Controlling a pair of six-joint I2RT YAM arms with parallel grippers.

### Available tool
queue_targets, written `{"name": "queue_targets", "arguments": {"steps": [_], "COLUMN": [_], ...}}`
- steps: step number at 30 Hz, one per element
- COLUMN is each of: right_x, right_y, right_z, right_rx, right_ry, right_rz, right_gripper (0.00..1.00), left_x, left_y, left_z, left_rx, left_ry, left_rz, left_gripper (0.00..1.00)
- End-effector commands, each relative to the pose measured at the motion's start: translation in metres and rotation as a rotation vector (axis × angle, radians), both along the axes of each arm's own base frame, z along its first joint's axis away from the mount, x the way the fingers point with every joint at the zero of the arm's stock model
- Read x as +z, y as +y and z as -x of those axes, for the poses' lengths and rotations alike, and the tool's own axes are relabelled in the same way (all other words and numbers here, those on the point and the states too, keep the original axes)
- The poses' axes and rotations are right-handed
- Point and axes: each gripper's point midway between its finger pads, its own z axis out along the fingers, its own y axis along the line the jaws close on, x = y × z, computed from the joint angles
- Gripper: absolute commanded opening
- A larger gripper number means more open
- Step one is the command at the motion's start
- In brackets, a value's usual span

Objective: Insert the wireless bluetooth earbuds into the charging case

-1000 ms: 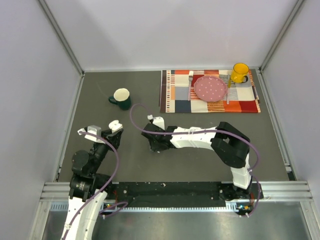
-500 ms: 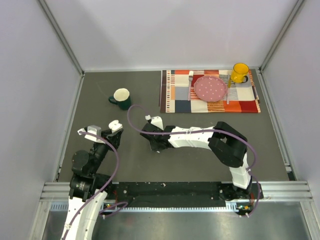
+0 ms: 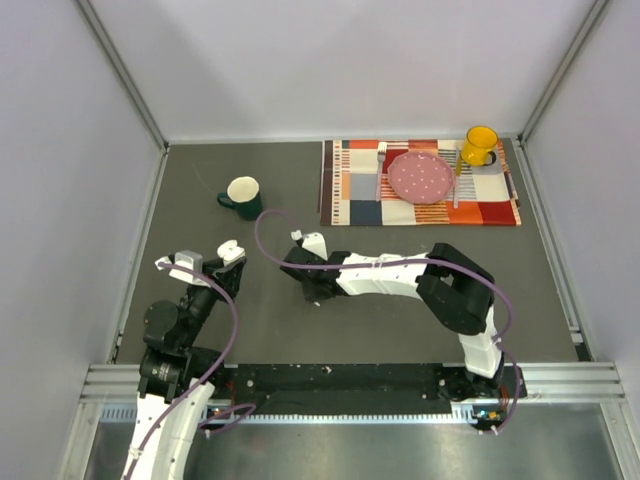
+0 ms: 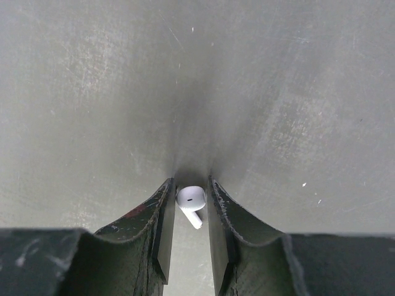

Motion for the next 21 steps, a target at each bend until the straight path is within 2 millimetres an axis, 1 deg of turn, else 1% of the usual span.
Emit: {"name": "queue_targets", "arguments": {"steps": [1, 2, 4, 5, 7, 13, 21], "right_x": [-0.007, -0.007, -0.006, -0.006, -0.006, -0.008, -0.004], "right_y": [0.008, 0.009, 0.009, 0.010, 0.009, 0.000, -0.003], "right_z": [-0.001, -0.001, 0.000, 0.001, 0.002, 0.004, 0.005], "right_rx": [-0.002, 0.000, 0.003, 0.003, -0.008, -0.042, -0.033], "right_ry": [0.006, 0.008, 0.012, 0.016, 0.024, 0.032, 0.019], "right_rz": [-0.003, -0.004, -0.008, -0.009, -0.007, 0.015, 0.030], "right_gripper": [0.27, 0.31, 0.34, 0.37, 0.39, 0.39, 0.37], "left_x": [0.017, 0.017, 0.017, 0.018, 0.017, 0.018, 0.018], "left_y": [0.003, 0.003, 0.004, 0.004, 0.003, 0.002, 0.002], "left_z": [0.001, 0.001, 0.001, 0.001, 0.000, -0.001, -0.001], "left_rx": [0.016, 0.017, 0.019, 0.019, 0.015, 0.014, 0.012], "left_ry": [-0.046, -0.046, -0.047, -0.048, -0.045, -0.045, -0.046], "left_rz": [0.015, 0.015, 0.015, 0.017, 0.019, 0.020, 0.021], "left_gripper": [0.00, 0.00, 0.00, 0.00, 0.00, 0.00, 0.00]}}
